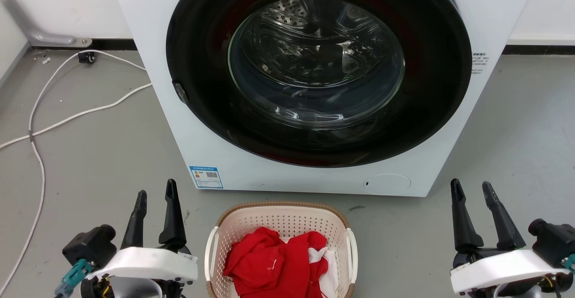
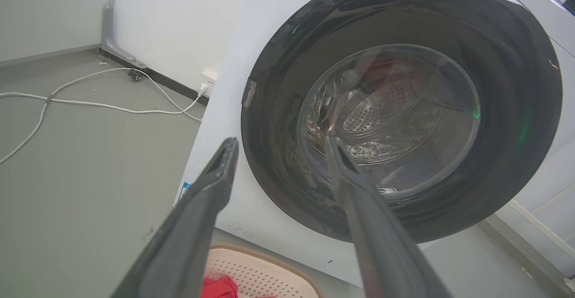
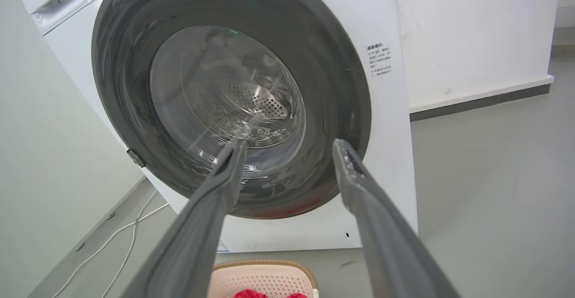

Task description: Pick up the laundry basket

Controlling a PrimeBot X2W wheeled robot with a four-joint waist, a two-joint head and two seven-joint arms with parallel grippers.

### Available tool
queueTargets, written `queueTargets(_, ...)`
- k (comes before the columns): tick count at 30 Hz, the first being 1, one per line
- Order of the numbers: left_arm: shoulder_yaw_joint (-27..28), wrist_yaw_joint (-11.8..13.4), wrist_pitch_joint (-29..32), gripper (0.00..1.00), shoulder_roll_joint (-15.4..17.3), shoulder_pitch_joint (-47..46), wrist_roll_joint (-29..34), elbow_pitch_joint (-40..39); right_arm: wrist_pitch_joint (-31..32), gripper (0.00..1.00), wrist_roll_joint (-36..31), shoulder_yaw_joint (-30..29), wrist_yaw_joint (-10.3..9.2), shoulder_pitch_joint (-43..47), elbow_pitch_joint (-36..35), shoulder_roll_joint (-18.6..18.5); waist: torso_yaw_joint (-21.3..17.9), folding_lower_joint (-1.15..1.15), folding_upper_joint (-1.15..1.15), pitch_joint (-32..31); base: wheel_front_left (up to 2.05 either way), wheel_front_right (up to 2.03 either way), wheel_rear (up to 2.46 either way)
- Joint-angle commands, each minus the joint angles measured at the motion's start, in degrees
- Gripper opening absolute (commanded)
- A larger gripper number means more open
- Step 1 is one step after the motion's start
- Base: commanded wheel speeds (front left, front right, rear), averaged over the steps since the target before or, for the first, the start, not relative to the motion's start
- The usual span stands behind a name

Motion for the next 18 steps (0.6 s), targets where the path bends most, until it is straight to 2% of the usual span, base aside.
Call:
queueTargets(1, -0.3, 0.0, -0.7, 1.00, 0.2, 0.1, 2.2, -0.7, -0.7, 1.00, -2.2, 0.1, 0.00, 0.5, -1.0, -0.1, 0.0, 0.00, 0.00, 0.0, 0.00, 0.00, 0.00)
queueTargets(18, -0.8, 0.7, -2.9, 1.00, 0.2, 1.0, 11.1, -1.2, -2.8, 1.00, -11.5, 0.5, 0.00, 1.8, -2.1, 0.0, 0.1, 0.00, 0.00, 0.1, 0.00, 0.00, 0.00)
